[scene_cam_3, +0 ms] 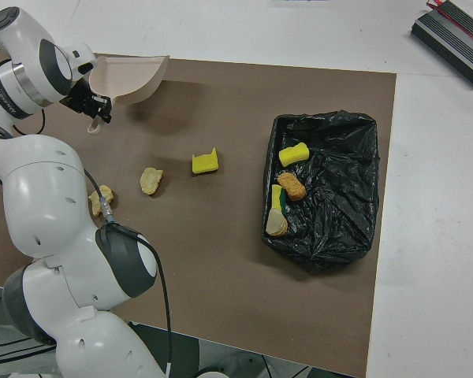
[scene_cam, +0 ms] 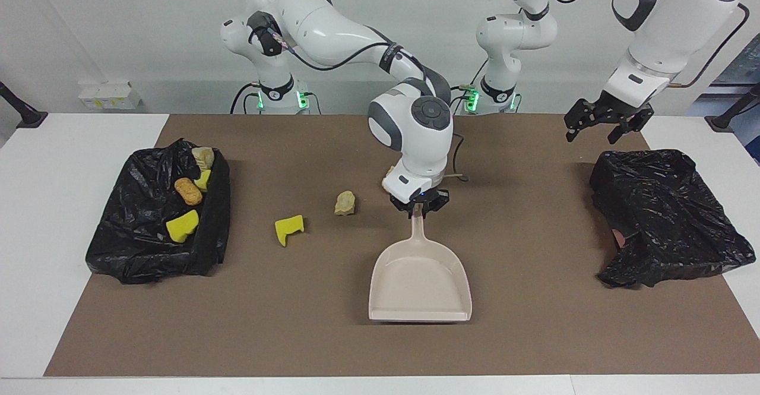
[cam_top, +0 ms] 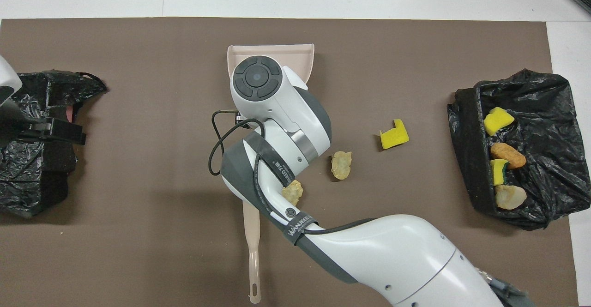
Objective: Sweep and dump trash in bin
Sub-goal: 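Return the dustpan to the table center with the right gripper and release, then grasp the dustpan with the left gripper while the right gripper grasps the brush, then sweep the pieces into the dustpan with the right gripper's brush, then carry the dustpan to the other black bag and tip it with the left gripper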
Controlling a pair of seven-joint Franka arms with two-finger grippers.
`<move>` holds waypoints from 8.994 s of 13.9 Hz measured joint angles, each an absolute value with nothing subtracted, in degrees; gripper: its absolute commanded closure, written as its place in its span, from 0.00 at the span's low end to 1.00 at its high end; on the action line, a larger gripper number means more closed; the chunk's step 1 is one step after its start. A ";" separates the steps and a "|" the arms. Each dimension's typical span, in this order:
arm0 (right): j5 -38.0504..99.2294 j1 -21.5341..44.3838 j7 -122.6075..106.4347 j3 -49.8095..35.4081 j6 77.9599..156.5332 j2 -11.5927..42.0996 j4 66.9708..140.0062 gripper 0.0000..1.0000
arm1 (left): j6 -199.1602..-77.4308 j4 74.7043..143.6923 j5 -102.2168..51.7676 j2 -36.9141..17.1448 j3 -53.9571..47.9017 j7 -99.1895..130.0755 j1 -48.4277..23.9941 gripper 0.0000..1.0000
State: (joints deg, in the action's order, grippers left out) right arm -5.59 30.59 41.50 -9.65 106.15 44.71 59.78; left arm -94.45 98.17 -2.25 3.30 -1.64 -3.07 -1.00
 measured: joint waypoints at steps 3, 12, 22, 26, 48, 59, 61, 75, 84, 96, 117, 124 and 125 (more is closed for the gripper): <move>-5.19 30.87 41.65 -10.71 109.57 45.94 59.70 1.00 | -93.78 97.83 -2.25 3.52 -1.64 -3.06 -1.00 0.00; -3.33 31.00 43.65 -11.83 109.00 46.80 59.67 0.51 | -90.07 97.27 -2.25 3.67 -2.07 -3.10 -1.02 0.00; 3.15 31.56 45.63 -12.62 96.36 30.94 69.50 0.13 | -93.75 97.30 -3.25 2.21 -3.20 -3.09 -1.55 0.00; 6.54 35.48 45.93 -13.01 99.12 18.79 88.38 0.14 | -101.55 97.35 -3.42 -1.87 -3.56 -2.62 -6.87 0.00; 11.22 45.05 50.19 -13.00 124.11 9.73 119.19 1.00 | -125.05 100.00 0.75 -21.86 -3.91 19.89 -27.19 1.00; 6.40 35.82 50.49 -12.08 108.25 -7.83 125.50 1.00 | -124.79 99.38 0.94 -19.97 -2.00 6.75 -23.92 1.00; 4.06 31.35 45.69 -11.98 105.03 -11.58 127.38 1.00 | -122.46 99.32 0.97 -18.29 -1.92 -1.16 -21.67 1.00; -11.84 -5.10 3.04 -12.11 114.83 -3.94 130.48 1.00 | -102.72 107.54 7.26 -6.28 -2.22 -50.14 -15.09 1.00; -2.09 4.38 3.96 -13.19 113.57 -0.04 128.90 1.00 | -113.47 133.11 13.25 10.66 -3.44 -49.79 -22.83 1.00; 15.63 23.77 11.04 -14.31 111.73 0.60 124.38 1.00 | -124.39 136.98 11.08 6.80 -3.57 -31.88 -32.55 1.00; 15.76 41.10 45.58 -14.40 120.73 0.17 128.56 0.99 | -113.51 105.67 3.36 -7.46 -2.28 -68.31 -6.33 1.00; 15.76 40.98 45.01 -14.12 120.91 0.85 128.67 0.29 | -109.76 99.51 3.28 -8.03 -2.16 -87.40 7.31 1.00; 15.76 40.77 45.01 -13.92 121.32 0.87 128.57 0.20 | -109.70 99.28 3.28 -8.26 -2.12 -90.17 9.28 1.00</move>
